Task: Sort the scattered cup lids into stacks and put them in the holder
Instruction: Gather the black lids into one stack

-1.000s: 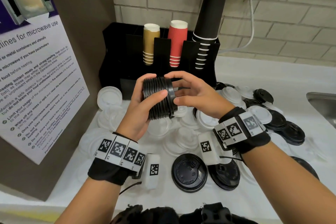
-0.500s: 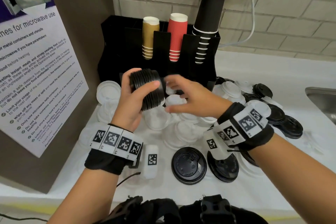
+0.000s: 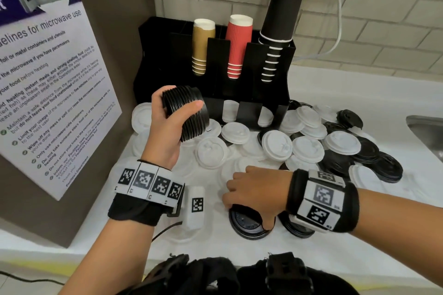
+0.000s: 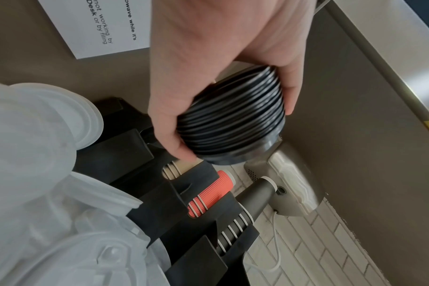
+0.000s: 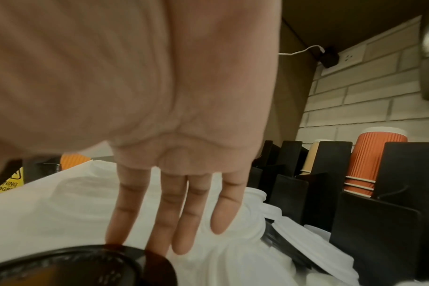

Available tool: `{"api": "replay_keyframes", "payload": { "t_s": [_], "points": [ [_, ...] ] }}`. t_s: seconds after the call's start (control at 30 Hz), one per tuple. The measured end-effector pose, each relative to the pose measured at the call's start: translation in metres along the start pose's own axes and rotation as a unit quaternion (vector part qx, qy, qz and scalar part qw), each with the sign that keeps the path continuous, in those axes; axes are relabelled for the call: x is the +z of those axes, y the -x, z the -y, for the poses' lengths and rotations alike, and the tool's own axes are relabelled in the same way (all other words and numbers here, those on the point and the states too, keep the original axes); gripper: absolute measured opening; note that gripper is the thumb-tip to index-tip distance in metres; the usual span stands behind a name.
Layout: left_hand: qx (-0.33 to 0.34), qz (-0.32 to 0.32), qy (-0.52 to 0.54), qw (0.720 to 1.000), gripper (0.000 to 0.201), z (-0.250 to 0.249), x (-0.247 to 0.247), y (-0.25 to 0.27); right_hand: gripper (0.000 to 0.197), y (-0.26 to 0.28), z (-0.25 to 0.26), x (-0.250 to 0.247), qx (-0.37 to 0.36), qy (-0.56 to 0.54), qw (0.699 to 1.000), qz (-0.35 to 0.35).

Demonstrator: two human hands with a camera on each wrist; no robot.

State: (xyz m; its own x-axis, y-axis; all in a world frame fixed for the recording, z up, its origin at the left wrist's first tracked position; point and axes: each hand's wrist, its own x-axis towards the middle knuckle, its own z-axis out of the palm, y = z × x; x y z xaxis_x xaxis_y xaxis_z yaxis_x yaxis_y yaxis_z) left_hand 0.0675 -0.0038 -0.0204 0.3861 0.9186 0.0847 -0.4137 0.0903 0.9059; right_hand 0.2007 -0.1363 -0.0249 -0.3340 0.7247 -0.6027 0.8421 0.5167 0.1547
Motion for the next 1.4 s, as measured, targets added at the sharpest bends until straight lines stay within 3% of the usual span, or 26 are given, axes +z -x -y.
{"api": "replay_keyframes", "payload": {
  "t_s": [0.17, 0.27, 0.33, 0.43, 0.57, 0.6, 0.7, 0.8, 1.1, 1.3, 1.4],
  "points": [
    [-0.002, 0.004, 0.000, 1.000, 0.051, 0.001, -0.001, -0.001, 0.082, 0.000, 0.003, 0.007, -0.015, -0.001, 1.000, -0.011],
    [-0.001, 0.007, 0.002, 1.000, 0.044, 0.002, -0.003, -0.002, 0.077, 0.008, -0.012, -0.004, -0.002, -0.135, 0.989, -0.064],
    [-0.004, 0.013, 0.001, 1.000, 0.048, 0.001, -0.003, -0.003, 0.072, 0.016, -0.033, -0.015, 0.022, -0.256, 0.956, -0.144],
    [-0.017, 0.034, -0.003, 0.999, 0.050, 0.000, 0.001, -0.002, 0.060, 0.026, -0.064, -0.027, 0.070, -0.406, 0.869, -0.274],
    [-0.022, 0.055, 0.007, 0.998, 0.048, 0.001, 0.010, 0.001, 0.037, 0.020, -0.074, -0.028, 0.082, -0.646, 0.660, -0.374],
    [-0.022, 0.058, 0.011, 0.998, 0.048, 0.002, 0.012, 0.002, 0.032, 0.016, -0.072, -0.028, 0.067, -0.681, 0.621, -0.382],
    [-0.020, 0.066, 0.022, 0.997, 0.049, 0.003, 0.016, 0.004, 0.033, 0.004, -0.064, -0.030, 0.031, -0.734, 0.561, -0.382],
    [-0.017, 0.075, 0.021, 0.997, 0.051, 0.003, 0.017, 0.006, 0.043, -0.002, -0.060, -0.034, 0.020, -0.739, 0.554, -0.383],
    [-0.048, 0.113, 0.008, 0.992, 0.043, 0.001, 0.011, 0.007, 0.053, 0.005, -0.060, -0.045, 0.016, -0.704, 0.594, -0.389],
    [-0.040, 0.112, 0.019, 0.993, 0.044, 0.001, 0.010, 0.009, 0.046, 0.005, -0.058, -0.046, 0.024, -0.685, 0.608, -0.401],
    [-0.043, 0.128, 0.021, 0.991, 0.049, 0.001, 0.007, 0.008, 0.049, 0.007, -0.059, -0.050, 0.018, -0.668, 0.629, -0.398]
  ]
}}
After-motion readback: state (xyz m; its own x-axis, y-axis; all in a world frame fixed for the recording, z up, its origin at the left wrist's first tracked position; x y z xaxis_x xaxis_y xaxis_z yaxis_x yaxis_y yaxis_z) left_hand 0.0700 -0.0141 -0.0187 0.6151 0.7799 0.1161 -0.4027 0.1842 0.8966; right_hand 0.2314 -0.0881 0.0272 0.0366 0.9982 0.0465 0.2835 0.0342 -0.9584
